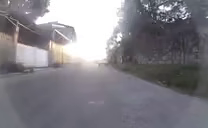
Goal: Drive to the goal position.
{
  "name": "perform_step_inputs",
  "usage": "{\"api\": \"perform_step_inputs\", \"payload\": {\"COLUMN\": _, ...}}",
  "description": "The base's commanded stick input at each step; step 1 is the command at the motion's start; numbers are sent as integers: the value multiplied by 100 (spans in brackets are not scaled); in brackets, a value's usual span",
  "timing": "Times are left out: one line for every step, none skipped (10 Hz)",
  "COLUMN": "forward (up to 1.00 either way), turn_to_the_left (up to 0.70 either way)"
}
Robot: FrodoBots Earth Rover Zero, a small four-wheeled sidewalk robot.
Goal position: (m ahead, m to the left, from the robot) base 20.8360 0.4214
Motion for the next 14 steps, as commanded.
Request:
{"api": "perform_step_inputs", "payload": {"forward": 100, "turn_to_the_left": 1}}
{"api": "perform_step_inputs", "payload": {"forward": 100, "turn_to_the_left": 1}}
{"api": "perform_step_inputs", "payload": {"forward": 100, "turn_to_the_left": 1}}
{"api": "perform_step_inputs", "payload": {"forward": 100, "turn_to_the_left": 1}}
{"api": "perform_step_inputs", "payload": {"forward": 100, "turn_to_the_left": 1}}
{"api": "perform_step_inputs", "payload": {"forward": 100, "turn_to_the_left": 1}}
{"api": "perform_step_inputs", "payload": {"forward": 100, "turn_to_the_left": 1}}
{"api": "perform_step_inputs", "payload": {"forward": 100, "turn_to_the_left": 1}}
{"api": "perform_step_inputs", "payload": {"forward": 100, "turn_to_the_left": 1}}
{"api": "perform_step_inputs", "payload": {"forward": 100, "turn_to_the_left": 1}}
{"api": "perform_step_inputs", "payload": {"forward": 100, "turn_to_the_left": 1}}
{"api": "perform_step_inputs", "payload": {"forward": 100, "turn_to_the_left": 1}}
{"api": "perform_step_inputs", "payload": {"forward": 100, "turn_to_the_left": 1}}
{"api": "perform_step_inputs", "payload": {"forward": 100, "turn_to_the_left": 1}}
